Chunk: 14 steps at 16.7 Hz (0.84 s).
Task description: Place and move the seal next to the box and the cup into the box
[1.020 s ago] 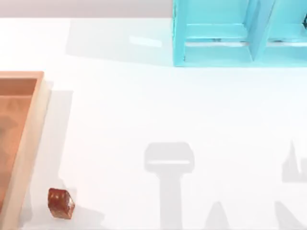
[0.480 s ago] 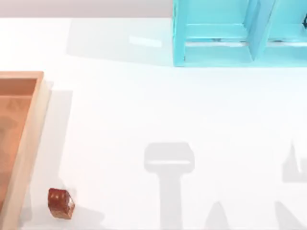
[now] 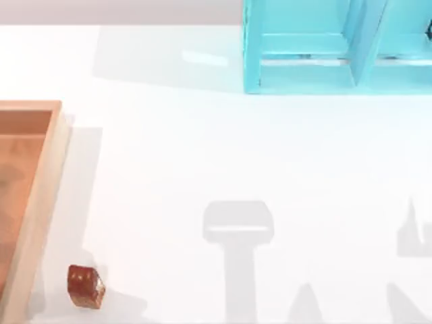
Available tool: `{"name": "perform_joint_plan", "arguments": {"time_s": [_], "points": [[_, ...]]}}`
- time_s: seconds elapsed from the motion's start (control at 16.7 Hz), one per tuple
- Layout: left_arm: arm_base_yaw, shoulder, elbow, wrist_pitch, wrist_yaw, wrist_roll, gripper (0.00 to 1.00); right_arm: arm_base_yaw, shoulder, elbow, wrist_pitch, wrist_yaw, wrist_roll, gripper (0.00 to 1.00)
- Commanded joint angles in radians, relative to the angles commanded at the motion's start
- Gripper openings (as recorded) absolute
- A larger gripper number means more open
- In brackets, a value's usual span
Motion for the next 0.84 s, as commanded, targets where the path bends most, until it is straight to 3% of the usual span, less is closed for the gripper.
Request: {"name": "perform_joint_plan", "arguments": {"time_s": [0.54,0.84], "points": [[-0.004,-0.051,0.269,-0.288,0.011,-0.001,1.00,0.000,0.000,0.000,0.000,0.000,0.000,1.00],[-0.004,-0.051,0.325,-0.380,-0.001,-0.009,1.00,0.000,0.000,0.000,0.000,0.000,0.000,1.00]]}}
